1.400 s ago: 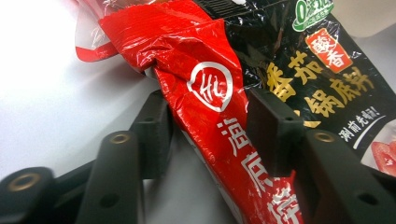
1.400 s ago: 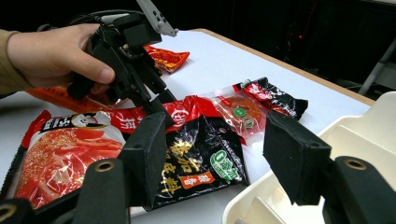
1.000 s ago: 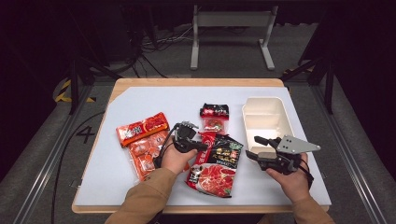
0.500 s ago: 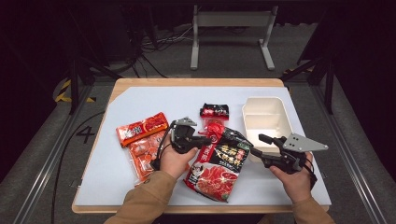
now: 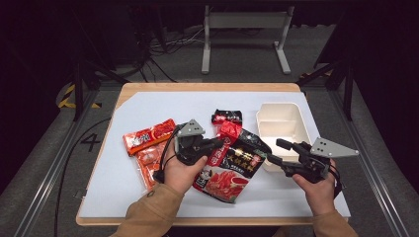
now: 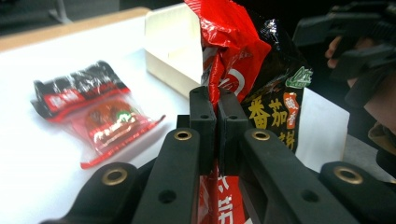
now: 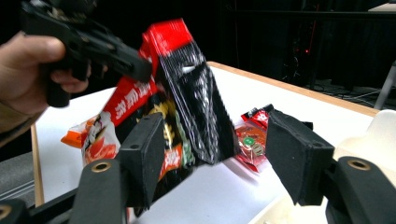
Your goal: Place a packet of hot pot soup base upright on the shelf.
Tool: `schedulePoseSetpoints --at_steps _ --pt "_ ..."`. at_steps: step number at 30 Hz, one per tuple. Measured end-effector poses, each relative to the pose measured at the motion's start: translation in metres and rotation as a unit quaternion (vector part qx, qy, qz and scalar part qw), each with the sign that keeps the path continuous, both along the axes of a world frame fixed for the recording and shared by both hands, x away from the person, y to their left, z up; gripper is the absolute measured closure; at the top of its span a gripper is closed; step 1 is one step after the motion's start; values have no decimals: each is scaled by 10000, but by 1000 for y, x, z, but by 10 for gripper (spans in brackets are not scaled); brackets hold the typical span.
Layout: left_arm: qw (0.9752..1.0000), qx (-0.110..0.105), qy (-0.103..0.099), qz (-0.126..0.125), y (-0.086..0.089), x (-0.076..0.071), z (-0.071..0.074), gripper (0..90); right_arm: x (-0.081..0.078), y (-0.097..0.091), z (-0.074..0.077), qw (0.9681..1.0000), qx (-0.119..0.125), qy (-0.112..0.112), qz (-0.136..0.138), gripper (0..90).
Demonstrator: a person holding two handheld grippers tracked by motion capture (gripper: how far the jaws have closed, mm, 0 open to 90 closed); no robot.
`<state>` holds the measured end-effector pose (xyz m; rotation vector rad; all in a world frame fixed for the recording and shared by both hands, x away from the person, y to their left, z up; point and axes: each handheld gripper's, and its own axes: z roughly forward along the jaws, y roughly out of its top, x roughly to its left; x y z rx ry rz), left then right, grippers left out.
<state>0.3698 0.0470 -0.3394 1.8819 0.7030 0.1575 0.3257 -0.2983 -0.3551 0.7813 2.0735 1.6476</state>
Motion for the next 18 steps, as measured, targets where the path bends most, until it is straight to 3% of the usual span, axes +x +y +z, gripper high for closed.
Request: schedulePoseSetpoints --at_steps 7,11,18 --pt "9992 -141 -346 136 6 -7 14 877 2 5 1 9999 -44 97 35 340" --pt "9987 -261 -419 142 10 -10 18 877 6 8 1 9993 63 272 253 352" --pt "9976 -364 -560 178 12 -13 22 877 14 18 3 9955 322 585 669 355"
